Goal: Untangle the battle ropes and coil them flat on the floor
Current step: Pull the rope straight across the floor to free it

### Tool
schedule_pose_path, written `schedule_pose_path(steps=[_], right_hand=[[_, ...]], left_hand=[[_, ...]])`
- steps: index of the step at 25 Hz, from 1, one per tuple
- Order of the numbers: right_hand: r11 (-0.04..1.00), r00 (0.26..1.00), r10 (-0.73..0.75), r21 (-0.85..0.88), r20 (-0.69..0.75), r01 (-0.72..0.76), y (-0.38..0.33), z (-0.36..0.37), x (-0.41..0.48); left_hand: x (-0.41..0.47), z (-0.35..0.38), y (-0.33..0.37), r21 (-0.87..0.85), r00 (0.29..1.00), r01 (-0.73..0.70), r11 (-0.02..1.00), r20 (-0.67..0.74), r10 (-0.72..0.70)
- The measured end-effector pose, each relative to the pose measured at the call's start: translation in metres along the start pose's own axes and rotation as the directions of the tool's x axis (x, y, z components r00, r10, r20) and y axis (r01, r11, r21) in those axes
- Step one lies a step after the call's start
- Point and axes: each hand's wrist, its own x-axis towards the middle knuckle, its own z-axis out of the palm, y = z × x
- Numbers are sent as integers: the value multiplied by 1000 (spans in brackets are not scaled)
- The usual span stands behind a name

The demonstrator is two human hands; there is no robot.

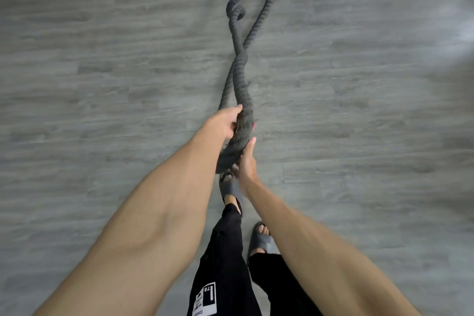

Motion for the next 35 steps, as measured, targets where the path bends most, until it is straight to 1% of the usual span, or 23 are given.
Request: schedule_pose_path(steps=[2,3,5,7,9,10,12,13,15,17,19,20,21,23,25,26,27,28,29,31,33,34,35], right_hand=[[996,996,-79,36,-46,81,-5,-6,-28],[995,994,-75,62,-81,80,-7,-10,-40],[993,992,-37,104,-117,50,-24,-22,-59],[985,998,28,174,-62,-17,-37,-39,-74],[977,998,56,207,-18,-52,-42,-64,-95],[976,999,51,211,14,-53,-43,-75,-106],[986,999,31,163,20,-34,-34,-102,-116],[991,1000,19,131,23,-22,-22,-115,-121],[1000,1000,-1,31,-4,1,17,-135,-132],[996,997,-25,-93,-68,19,80,-152,-156],[993,999,-23,-113,-25,20,140,-156,-196],[995,999,-36,-88,14,37,163,-153,-218],[995,998,-52,-86,35,55,178,-149,-236],[987,1000,-18,-161,-11,16,186,-141,-261],[979,997,68,-192,-24,-72,183,-149,-279],[979,993,121,-163,-14,-121,180,-156,-287],[981,987,163,-106,17,-160,176,-165,-294],[982,981,186,-20,54,-186,171,-173,-301],[979,978,194,50,81,-198,168,-185,-306],[978,980,189,77,64,-194,164,-210,-316],[983,983,182,16,3,-182,165,-236,-324],[985,985,166,-49,-40,-168,168,-249,-329],[979,987,139,-141,-84,-150,172,-262,-331]], left_hand=[[-27,12,-17,26,997,-75,997,-12,75],[-44,18,-28,82,990,-134,988,-26,137],[-67,24,-58,285,952,-271,920,-61,299],[-77,9,-94,432,915,-335,837,-64,399],[-80,-17,-144,517,916,-361,776,40,400],[-87,-26,-167,529,927,-361,768,116,356],[-114,-23,-212,528,938,-335,780,260,228],[-133,-16,-233,526,942,-323,787,262,211],[-153,-7,-269,470,957,-274,839,221,188],[-162,-14,-301,339,973,-216,916,154,173],[-185,-26,-317,167,993,-114,979,50,107],[-198,-34,-320,47,995,-81,996,58,79],[-213,-41,-323,-12,994,-82,997,74,83],[-231,-55,-327,-5,990,-122,993,67,122],[-246,-69,-350,96,980,-189,977,-38,193],[-253,-72,-370,149,967,-226,963,-87,241],[-262,-72,-392,175,955,-265,948,-85,283],[-268,-72,-417,162,953,-296,941,-17,302],[-279,-67,-441,119,958,-280,953,106,268],[-301,-45,-483,110,951,-125,986,295,88],[-309,-24,-509,257,941,67,964,305,-146],[-310,-13,-519,286,929,134,949,298,-221],[-311,-2,-526,272,931,176,946,265,-249]])
